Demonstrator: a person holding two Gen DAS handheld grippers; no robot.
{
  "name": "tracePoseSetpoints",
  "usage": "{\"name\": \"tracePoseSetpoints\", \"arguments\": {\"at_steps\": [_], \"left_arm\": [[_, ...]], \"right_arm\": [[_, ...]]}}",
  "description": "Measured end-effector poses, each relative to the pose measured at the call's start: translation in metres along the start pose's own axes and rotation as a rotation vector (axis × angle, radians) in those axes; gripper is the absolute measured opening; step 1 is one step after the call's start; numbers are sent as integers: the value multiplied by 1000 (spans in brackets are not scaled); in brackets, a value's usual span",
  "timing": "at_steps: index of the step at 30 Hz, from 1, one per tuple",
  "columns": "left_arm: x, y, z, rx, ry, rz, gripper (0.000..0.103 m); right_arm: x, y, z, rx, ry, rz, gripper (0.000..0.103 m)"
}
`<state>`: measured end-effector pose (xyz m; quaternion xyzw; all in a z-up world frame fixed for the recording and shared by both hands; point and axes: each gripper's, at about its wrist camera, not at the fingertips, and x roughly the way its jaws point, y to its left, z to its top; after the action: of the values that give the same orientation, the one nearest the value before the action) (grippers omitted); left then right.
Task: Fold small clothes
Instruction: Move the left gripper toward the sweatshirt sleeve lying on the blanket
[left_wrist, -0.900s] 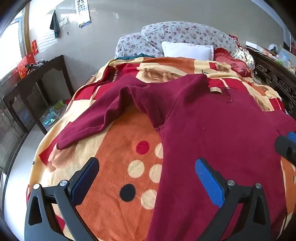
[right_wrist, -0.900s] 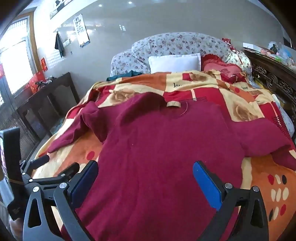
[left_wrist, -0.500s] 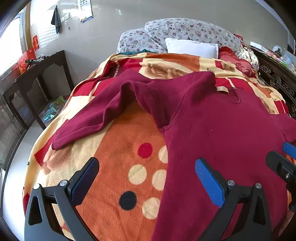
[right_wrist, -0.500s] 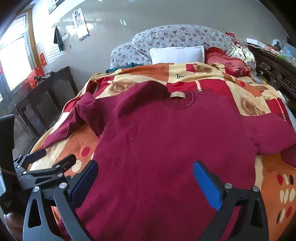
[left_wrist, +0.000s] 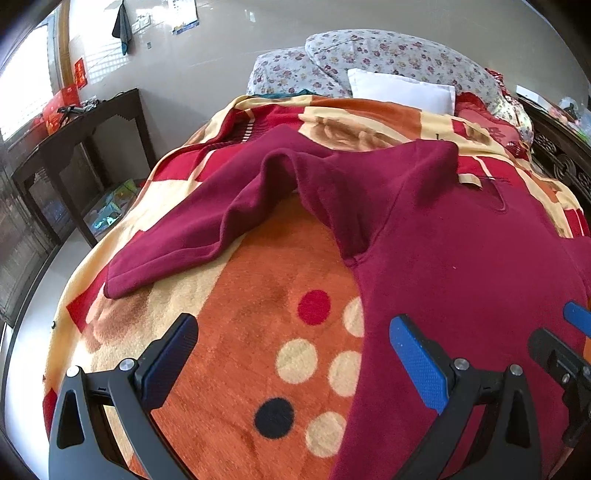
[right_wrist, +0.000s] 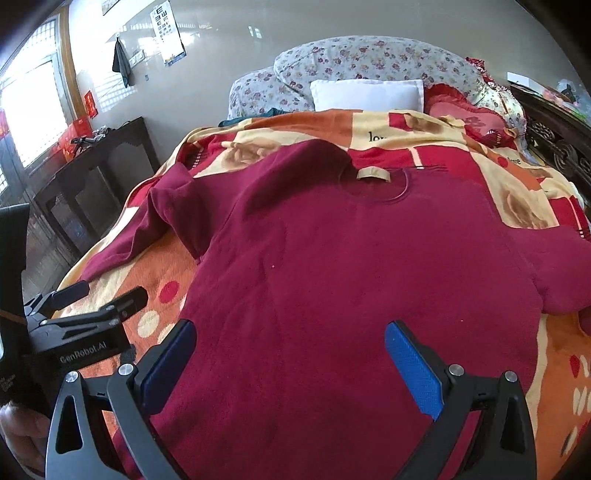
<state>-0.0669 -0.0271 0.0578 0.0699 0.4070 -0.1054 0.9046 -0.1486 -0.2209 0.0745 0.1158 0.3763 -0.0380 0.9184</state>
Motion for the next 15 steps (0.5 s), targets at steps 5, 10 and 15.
{"name": "tracePoseSetpoints", "arguments": {"at_steps": [5, 10, 15], "left_arm": [[6, 6, 2, -10, 8, 13, 103], [12, 13, 2, -22, 16, 18, 103], [18, 19, 4, -38, 25, 25, 103]], "right_arm": [[7, 2, 0, -2, 13, 6, 103], [13, 4, 0, 2, 34, 18, 103], [18, 6, -1, -11, 42, 19, 103]]}}
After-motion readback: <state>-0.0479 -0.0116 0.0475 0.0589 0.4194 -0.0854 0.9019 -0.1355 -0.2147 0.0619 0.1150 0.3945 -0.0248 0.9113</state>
